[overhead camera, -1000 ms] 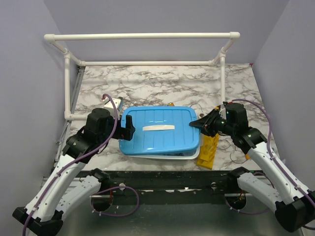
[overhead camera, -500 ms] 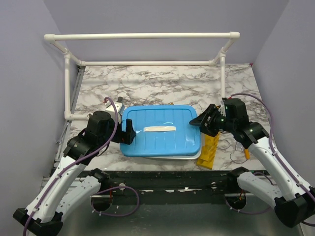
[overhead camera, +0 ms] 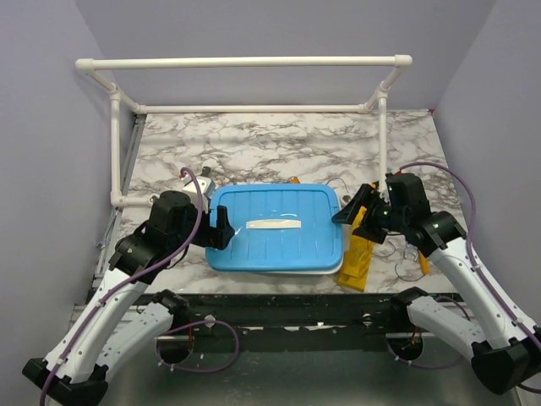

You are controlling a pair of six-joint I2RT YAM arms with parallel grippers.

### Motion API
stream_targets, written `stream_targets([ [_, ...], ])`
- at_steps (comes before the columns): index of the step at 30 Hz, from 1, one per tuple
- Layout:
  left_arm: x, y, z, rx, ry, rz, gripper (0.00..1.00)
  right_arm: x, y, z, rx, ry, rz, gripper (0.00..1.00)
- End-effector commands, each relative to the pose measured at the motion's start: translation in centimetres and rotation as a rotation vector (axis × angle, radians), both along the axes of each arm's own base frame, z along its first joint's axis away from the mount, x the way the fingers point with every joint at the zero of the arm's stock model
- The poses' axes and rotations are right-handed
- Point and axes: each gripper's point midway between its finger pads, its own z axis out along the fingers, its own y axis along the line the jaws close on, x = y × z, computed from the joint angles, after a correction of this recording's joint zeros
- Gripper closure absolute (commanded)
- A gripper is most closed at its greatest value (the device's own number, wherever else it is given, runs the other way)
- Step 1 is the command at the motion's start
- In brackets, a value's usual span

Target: Organize the chemistry lab equipment

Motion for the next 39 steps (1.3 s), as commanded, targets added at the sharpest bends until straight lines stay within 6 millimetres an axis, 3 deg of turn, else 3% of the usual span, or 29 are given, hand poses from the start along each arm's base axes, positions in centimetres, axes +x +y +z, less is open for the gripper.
stream_targets([
  [1,-0.3,-0.5,-0.1,-0.02,0.018,-0.03,0.16,0.1,-0.6,0.0,-0.053,-0.019,0.023,0.17],
  [9,-0.4,-1.2,-0.3,-0.02,0.031,-0.072,0.2,0.6,0.4,-0.7,-0.025,-0.024,0.067,0.16],
  [23,-0.3,-1.1,-0.5,0.005,0.044,-0.079,0.25,-0.3,1.5,-3.8,0.035,0.03,0.105,0.13],
  [31,0.0,-1.0,-0.5,0.039,0.039,-0.099,0.29,-0.3,0.1,-4.8,-0.052,0.031,0.084,0.1],
  [35,0.2,-0.8,-0.8,0.069,0.045,-0.108,0.31,-0.8,0.5,-5.8,-0.031,0.059,0.104,0.08],
  [36,0.2,-0.9,-0.9,0.07,0.049,-0.109,0.31,-0.9,0.6,-6.0,-0.025,0.064,0.105,0.0],
  [39,0.4,-0.9,-1.0,0.079,0.055,-0.111,0.32,-1.0,0.5,-6.4,-0.028,0.062,0.104,0.0],
])
